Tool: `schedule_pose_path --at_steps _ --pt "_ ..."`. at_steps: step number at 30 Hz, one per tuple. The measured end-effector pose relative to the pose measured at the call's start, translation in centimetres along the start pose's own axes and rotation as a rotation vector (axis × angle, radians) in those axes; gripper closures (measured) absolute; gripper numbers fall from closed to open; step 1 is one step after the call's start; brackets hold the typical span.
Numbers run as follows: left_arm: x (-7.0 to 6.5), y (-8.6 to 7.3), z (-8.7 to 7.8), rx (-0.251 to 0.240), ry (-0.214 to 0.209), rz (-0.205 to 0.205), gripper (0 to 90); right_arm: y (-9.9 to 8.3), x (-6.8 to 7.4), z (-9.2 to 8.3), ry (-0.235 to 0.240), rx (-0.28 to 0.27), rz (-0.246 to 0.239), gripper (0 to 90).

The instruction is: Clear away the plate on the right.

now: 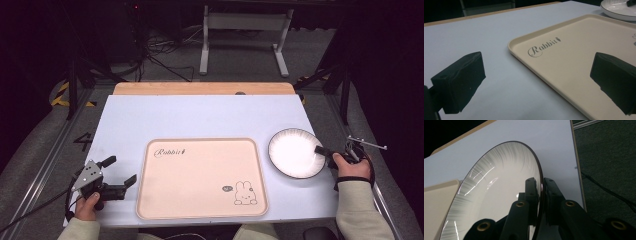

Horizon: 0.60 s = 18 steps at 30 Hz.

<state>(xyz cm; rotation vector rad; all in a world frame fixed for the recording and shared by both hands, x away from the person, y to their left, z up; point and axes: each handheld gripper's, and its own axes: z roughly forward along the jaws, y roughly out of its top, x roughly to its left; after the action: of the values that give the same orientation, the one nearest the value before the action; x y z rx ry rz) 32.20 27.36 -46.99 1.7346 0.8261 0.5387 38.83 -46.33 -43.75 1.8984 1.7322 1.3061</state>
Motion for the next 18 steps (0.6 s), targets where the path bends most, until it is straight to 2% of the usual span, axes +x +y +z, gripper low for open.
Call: schedule_pose_path --at_steps 10,18 --pt "0.0 0.0 0.0 0.0 -0.001 -0.001 0.3 0.4 1.0 -0.4 0.018 -0.053 -0.007 85.0" --pt "0.0 0.0 0.0 0.0 -0.001 0.0 0.3 1.0 2.4 -1.0 0.013 -0.068 -0.056 84.2"
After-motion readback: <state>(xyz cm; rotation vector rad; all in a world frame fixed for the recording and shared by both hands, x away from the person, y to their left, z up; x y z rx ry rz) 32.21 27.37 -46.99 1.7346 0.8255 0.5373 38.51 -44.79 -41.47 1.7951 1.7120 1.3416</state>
